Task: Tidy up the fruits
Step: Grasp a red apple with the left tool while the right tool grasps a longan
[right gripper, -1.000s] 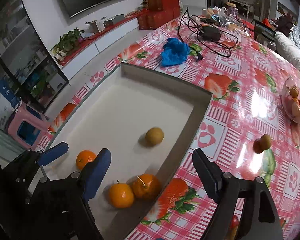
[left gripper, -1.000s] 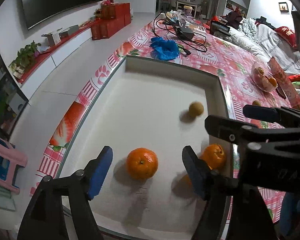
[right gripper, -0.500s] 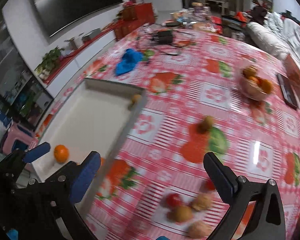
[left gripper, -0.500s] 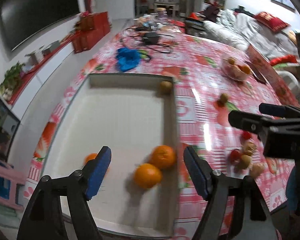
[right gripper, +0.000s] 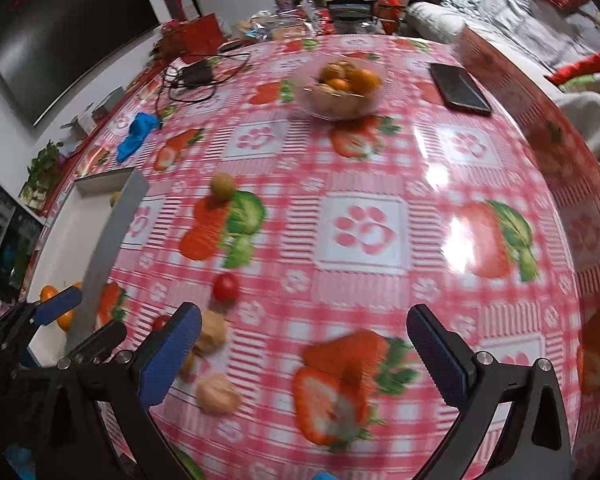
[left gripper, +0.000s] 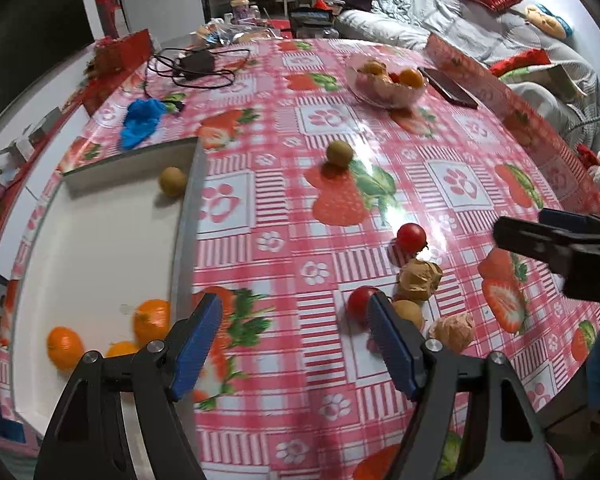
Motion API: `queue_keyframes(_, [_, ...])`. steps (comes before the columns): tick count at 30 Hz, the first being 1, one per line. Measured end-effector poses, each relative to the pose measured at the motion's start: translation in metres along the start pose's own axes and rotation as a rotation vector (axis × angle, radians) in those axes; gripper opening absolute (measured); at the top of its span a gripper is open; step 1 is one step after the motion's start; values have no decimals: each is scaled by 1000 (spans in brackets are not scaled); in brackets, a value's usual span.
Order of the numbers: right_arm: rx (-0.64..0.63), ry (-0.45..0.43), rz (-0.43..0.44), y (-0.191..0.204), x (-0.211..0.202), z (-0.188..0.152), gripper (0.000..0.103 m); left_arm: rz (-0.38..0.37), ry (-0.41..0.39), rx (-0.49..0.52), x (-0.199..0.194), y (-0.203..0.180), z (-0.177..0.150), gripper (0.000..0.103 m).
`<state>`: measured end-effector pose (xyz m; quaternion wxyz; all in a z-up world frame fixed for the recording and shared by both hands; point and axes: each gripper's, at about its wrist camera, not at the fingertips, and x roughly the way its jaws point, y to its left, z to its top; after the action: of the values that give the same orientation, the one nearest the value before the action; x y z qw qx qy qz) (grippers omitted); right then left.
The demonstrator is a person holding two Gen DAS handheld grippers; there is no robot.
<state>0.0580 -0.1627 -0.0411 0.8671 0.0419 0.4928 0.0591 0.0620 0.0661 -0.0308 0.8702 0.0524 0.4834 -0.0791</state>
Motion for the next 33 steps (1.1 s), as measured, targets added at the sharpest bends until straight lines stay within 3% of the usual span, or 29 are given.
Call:
queue_keyframes(5, [2,-11,30,-19,-8,-21,103,-14,-9,41,2,-6,-8,78])
queue_keyframes(14, [-257,-30,40,15,-3,-82,103,-41,35,50,25,-18,0,78])
queue_keyframes(23, [-314,-51,48,38,9,-81,103,-10,48,32,40,-20,2,77])
queue_keyframes(25, [-328,-56,54,46,14,-77,103,-18,46,43,40,-23,3,69])
queue_keyframes(27, [-342,-61,56,52,17,-75,95,-29,44,56,39,-25,4,59])
queue_keyframes(29, [-354,-47,62,58,22,-74,74,-39,44,67,39,-27,5,48])
queue_keyframes(31, [-366,-54,42,62,26,-74,71,-42,45,72,38,-28,5,32])
queue_keyframes(33, [-370,-59,32,63,26,-74,54,-41,44,73,36,-28,4,24])
